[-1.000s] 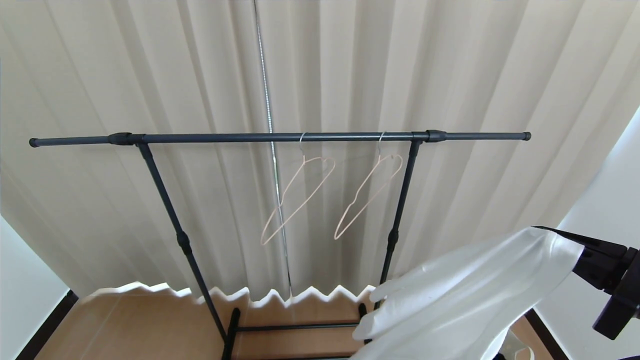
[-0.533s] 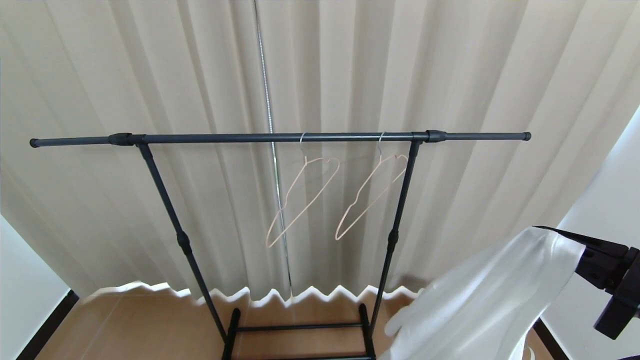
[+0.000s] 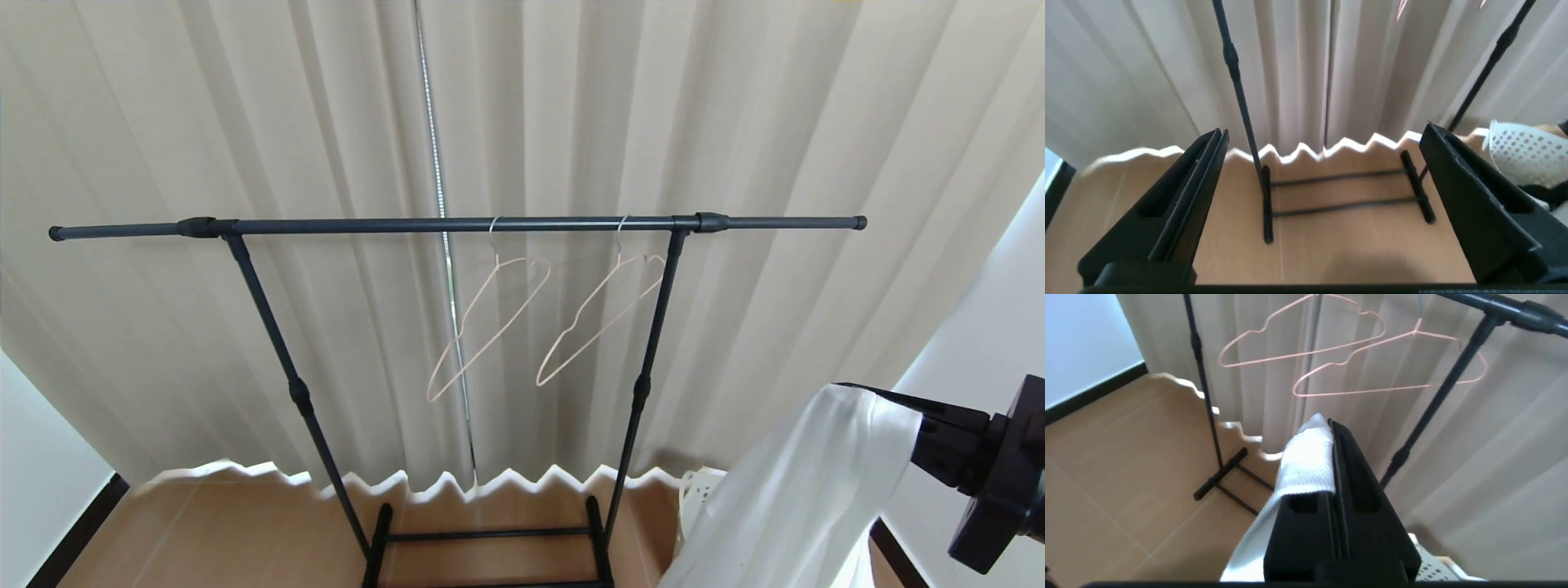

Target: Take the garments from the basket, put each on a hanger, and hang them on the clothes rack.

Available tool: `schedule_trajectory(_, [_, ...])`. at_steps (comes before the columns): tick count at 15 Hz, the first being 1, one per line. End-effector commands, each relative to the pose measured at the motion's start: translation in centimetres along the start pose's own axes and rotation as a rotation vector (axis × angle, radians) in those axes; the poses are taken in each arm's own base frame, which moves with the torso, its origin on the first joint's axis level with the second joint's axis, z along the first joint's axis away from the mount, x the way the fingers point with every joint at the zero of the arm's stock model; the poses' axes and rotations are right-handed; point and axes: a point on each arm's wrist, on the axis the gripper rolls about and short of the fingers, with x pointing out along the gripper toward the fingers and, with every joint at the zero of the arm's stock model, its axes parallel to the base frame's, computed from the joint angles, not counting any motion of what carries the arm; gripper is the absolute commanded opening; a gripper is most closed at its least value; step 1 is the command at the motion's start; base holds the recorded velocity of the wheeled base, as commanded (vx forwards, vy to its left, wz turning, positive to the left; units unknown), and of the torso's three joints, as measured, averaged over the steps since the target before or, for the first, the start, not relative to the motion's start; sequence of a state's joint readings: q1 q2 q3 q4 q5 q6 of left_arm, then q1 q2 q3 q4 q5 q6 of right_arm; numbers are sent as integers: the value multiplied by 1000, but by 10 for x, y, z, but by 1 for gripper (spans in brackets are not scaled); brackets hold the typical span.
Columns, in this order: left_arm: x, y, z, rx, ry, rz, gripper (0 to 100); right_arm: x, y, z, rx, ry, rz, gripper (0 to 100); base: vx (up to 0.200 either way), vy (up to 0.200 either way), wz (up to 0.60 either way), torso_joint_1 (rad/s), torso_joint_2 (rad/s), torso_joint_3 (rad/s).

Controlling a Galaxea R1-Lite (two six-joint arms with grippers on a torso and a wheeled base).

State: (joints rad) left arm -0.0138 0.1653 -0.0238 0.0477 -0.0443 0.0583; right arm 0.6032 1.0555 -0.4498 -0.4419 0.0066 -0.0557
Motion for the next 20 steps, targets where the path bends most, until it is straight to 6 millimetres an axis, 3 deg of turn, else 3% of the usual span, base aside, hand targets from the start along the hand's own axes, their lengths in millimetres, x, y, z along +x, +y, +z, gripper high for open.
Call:
schedule_trajectory(1, [8, 1, 3, -10, 102, -10, 100, 4, 4, 1, 2, 5, 25, 0, 0, 0, 0, 0, 0, 0])
schedule_trajectory(8, [9, 1, 2, 68, 117, -70, 100, 60, 30, 12, 64, 51, 132, 0, 0, 0, 0, 0, 0, 0])
schedule_trajectory(11, [16, 0, 8, 174, 170, -135, 100, 103, 39, 26, 63, 48, 142, 0, 0, 0, 0, 0, 0, 0])
schedule_trajectory(14, [42, 0, 71, 222, 196, -247, 100, 132, 43, 22, 64, 48, 145, 0, 0, 0, 0, 0, 0, 0])
schedule_trajectory(15, [47, -1, 78, 218, 207, -275, 100, 137, 44, 23, 65, 42, 146, 0, 0, 0, 0, 0, 0, 0])
schedule_trajectory(16, [65, -7, 97, 200, 229, -362, 100, 156, 44, 21, 61, 31, 126, 0, 0, 0, 0, 0, 0, 0])
schedule_trajectory(20, [118, -38, 123, 111, 284, -519, 100, 192, 41, 16, 32, 44, 86, 0, 0, 0, 0, 0, 0, 0])
